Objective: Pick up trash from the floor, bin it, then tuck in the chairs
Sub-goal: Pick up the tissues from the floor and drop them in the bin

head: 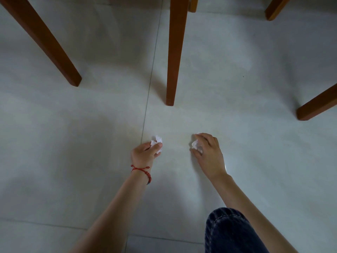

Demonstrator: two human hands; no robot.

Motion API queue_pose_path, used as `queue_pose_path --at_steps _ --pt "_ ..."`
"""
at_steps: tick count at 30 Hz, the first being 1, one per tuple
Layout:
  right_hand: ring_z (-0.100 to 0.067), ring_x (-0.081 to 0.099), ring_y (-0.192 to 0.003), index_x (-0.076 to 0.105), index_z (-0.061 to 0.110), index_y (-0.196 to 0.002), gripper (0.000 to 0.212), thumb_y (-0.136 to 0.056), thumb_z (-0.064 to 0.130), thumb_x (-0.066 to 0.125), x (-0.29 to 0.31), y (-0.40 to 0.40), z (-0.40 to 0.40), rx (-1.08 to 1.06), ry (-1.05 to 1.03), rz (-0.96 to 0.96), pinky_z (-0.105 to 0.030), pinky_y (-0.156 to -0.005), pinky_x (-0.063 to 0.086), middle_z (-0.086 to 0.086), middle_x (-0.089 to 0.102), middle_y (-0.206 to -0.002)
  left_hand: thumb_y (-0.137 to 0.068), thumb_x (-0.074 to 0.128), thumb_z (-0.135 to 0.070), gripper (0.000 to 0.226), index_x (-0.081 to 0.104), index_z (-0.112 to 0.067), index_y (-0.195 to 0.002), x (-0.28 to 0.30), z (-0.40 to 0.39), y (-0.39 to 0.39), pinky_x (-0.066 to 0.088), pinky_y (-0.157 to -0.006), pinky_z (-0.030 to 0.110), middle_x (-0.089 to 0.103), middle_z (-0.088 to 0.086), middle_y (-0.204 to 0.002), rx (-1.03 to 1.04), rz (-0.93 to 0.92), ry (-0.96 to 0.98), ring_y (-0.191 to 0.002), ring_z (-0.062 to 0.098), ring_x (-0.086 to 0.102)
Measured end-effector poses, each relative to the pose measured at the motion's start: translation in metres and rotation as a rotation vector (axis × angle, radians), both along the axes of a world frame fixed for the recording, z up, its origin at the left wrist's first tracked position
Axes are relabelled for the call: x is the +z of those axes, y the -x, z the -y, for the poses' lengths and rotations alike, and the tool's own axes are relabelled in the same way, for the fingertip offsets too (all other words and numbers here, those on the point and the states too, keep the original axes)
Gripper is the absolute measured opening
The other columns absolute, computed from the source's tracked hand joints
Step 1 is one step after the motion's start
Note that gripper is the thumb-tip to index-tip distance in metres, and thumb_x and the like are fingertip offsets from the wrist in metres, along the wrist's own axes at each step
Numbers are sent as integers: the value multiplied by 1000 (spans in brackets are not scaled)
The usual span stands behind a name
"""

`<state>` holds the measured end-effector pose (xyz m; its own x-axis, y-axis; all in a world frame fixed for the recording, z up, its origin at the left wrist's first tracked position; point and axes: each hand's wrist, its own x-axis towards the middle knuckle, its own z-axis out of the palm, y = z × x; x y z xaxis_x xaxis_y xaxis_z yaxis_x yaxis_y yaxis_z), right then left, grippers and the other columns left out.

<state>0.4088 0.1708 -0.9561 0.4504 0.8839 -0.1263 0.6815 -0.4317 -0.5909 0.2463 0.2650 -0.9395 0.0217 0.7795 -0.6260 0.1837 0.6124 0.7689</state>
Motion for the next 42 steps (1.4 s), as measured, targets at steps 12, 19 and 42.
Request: queue_pose_path --at_steps 12,19,42 --pt "-13 58 -67 70 26 -86 20 -76 9 72 41 0 -13 -585 -70 -826 -13 -57 43 4 65 -75 -74 69 -2 15 64 -5 -60 25 -5 -15 52 -57 14 55 8 -64 1 2 12 -55 8 55" --pt "0 57 -52 68 16 -96 19 -78 8 70 120 2 1 -681 -29 -924 -11 -45 38 0 64 -69 -74 70 -2 13 66 -8 -63 89 7 -17 53 -58 14 57 7 -65 -1 20 78 -61 13 55" --pt "3 62 -53 67 11 -100 21 -79 10 71 484 5 38 -860 -115 -964 -10 -44 38 4 65 -71 -75 69 -1 40 65 -21 -41 456 36 -14 53 -57 14 56 5 -63 -46 40 85 -64 19 54"
